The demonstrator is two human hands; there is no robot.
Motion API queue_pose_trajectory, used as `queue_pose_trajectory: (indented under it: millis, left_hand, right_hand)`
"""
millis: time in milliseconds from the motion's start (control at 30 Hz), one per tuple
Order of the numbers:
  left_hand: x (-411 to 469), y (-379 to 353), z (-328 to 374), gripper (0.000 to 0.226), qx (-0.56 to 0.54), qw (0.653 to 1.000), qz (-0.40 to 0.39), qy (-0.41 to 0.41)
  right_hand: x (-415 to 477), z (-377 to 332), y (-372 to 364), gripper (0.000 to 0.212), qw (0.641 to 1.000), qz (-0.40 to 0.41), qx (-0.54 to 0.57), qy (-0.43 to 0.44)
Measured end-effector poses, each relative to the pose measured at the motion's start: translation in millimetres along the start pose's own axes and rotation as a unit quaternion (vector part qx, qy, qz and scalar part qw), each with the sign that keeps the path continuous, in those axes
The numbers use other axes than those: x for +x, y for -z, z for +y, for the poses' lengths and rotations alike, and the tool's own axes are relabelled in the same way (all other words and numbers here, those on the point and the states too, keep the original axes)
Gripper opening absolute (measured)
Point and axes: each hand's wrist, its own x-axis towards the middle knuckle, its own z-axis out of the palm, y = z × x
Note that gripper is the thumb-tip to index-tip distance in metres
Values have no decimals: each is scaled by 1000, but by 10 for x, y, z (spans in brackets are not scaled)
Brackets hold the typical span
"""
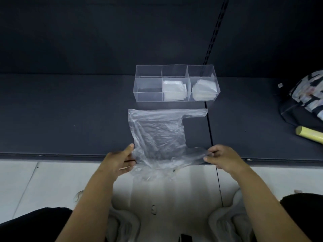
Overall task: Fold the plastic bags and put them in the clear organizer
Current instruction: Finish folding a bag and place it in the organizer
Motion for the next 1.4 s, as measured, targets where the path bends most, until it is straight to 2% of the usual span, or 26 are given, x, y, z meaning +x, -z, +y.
queue_pose_trajectory:
  millis: [100,167,267,333,467,600,667,767,900,1000,1133,1200,1267,1333,1400]
  left_hand:
    - [-69,-79,-75,24,-22,1000,-19,4]
    - [-74,-132,-85,19,-28,999,-20,-7]
    - [-24,-185,-76,12,-66,997,31,-32]
    - [10,-213,-72,13,-96,993,59,-39]
    - [41,-281,-157,14,-117,990,67,-44]
    - [56,-249,-281,20,-108,990,78,-52]
    - [61,-234,-306,21,-106,990,76,-59]
    - [45,-247,-301,16,-106,989,84,-65]
    - [38,-285,-280,18,-92,987,97,-85]
    - [64,-274,-299,20,-96,985,120,-84]
    - [109,-212,-344,8,-114,981,144,-68]
    - [127,-191,-341,6,-119,982,133,-58]
    - [130,-175,-305,5,-121,985,117,-44]
    - [148,-159,-268,9,-106,987,118,-29]
    - [184,-142,-241,18,-80,987,140,-23]
  right_hand:
    - [4,28,-153,3,992,118,24,37]
    - [26,32,-185,12,984,158,67,46]
    - [76,51,-134,9,961,245,121,33]
    - [96,54,-72,5,936,284,206,26]
    - [76,32,-65,22,883,227,410,2]
    - [8,87,-38,48,806,58,586,-61]
    - [-28,188,39,45,779,-25,621,-79]
    - [-61,270,93,18,789,-70,603,-91]
    - [10,187,37,9,845,48,515,-135]
    - [88,154,37,19,864,111,477,-112]
    - [138,208,110,26,841,151,508,-103]
    - [154,244,121,25,847,141,501,-110]
    - [153,238,123,16,878,97,449,-135]
    - [133,176,104,34,912,48,376,-156]
    - [137,103,42,37,944,54,295,-141]
